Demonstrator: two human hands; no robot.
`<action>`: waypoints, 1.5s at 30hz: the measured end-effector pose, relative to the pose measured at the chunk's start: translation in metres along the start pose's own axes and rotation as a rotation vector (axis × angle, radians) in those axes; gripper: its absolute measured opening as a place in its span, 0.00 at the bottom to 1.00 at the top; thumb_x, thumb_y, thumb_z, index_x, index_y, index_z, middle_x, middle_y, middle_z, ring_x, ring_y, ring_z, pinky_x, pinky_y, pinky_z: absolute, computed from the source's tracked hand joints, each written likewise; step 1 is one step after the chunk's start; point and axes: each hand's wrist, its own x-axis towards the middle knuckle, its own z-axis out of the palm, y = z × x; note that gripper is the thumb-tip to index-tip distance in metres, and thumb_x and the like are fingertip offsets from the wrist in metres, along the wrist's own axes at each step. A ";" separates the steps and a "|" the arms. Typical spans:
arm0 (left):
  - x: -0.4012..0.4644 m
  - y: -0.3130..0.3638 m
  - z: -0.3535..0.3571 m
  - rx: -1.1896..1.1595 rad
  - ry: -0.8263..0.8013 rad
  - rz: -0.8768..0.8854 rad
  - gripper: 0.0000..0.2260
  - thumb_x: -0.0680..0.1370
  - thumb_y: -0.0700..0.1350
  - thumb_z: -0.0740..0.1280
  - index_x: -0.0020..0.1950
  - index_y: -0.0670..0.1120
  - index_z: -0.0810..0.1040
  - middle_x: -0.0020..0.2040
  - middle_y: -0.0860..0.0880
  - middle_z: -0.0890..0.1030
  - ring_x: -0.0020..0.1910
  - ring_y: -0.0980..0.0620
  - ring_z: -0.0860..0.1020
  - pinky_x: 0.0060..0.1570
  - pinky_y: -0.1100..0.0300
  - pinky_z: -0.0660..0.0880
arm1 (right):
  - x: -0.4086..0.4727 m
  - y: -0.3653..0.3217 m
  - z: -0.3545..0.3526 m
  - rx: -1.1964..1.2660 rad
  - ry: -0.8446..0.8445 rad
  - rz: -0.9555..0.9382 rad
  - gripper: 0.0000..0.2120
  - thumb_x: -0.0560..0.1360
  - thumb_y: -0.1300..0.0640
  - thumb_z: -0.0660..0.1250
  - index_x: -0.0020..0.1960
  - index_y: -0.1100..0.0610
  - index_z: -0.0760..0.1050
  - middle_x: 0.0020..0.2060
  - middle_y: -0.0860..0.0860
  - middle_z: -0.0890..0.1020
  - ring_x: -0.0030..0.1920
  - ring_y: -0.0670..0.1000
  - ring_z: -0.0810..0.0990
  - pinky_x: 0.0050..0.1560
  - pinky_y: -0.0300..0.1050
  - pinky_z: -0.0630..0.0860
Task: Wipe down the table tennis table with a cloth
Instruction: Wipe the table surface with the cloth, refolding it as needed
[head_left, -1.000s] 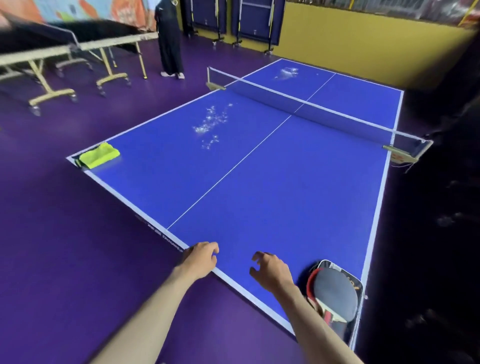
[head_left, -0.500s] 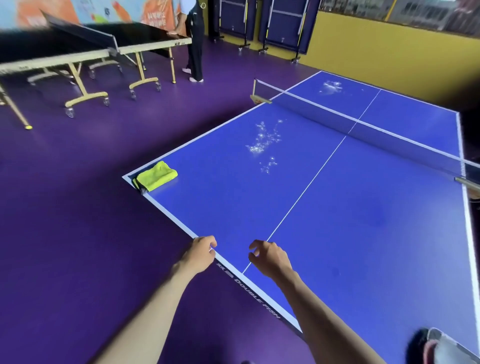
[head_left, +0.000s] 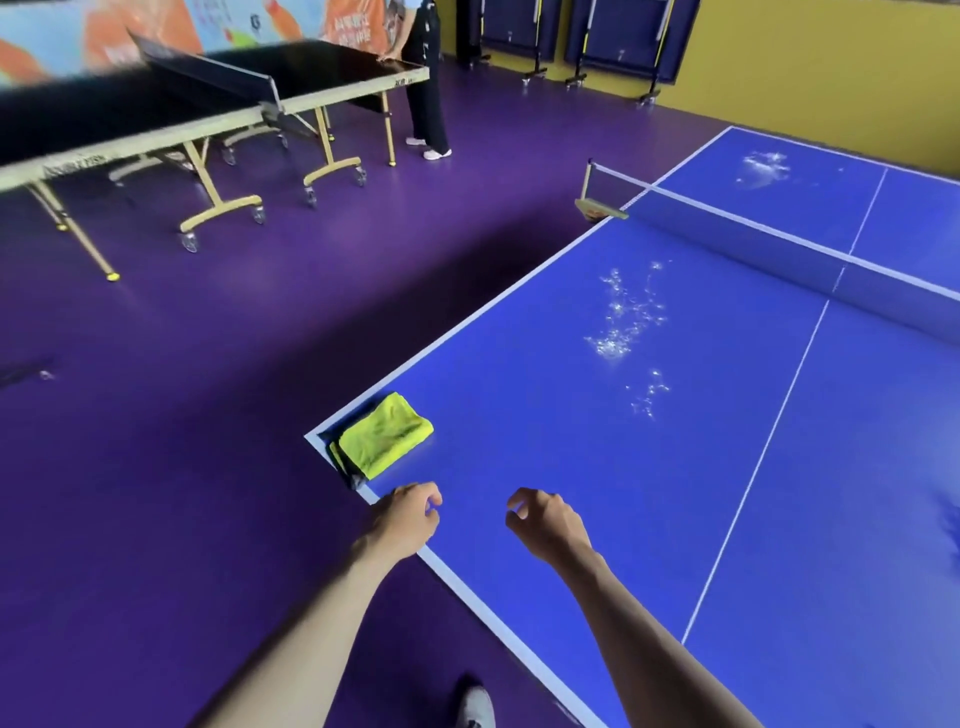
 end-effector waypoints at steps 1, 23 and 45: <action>0.014 -0.008 -0.011 0.004 -0.004 -0.003 0.10 0.81 0.44 0.63 0.61 0.50 0.78 0.58 0.52 0.80 0.55 0.48 0.80 0.55 0.54 0.78 | 0.013 -0.012 -0.001 0.004 -0.003 0.004 0.14 0.78 0.50 0.62 0.61 0.44 0.80 0.54 0.44 0.86 0.54 0.53 0.84 0.52 0.44 0.78; 0.287 -0.155 -0.160 0.127 -0.322 0.366 0.11 0.79 0.41 0.63 0.60 0.45 0.80 0.60 0.45 0.81 0.62 0.45 0.77 0.58 0.57 0.71 | 0.213 -0.227 0.067 0.080 0.089 0.338 0.13 0.80 0.52 0.61 0.61 0.47 0.80 0.53 0.45 0.85 0.45 0.53 0.81 0.45 0.43 0.74; 0.406 -0.183 -0.149 0.330 -0.575 0.732 0.15 0.83 0.48 0.60 0.69 0.51 0.72 0.64 0.53 0.73 0.62 0.48 0.75 0.59 0.51 0.74 | 0.263 -0.275 0.181 0.350 0.414 0.789 0.15 0.80 0.60 0.61 0.65 0.56 0.77 0.60 0.54 0.79 0.58 0.60 0.80 0.53 0.53 0.78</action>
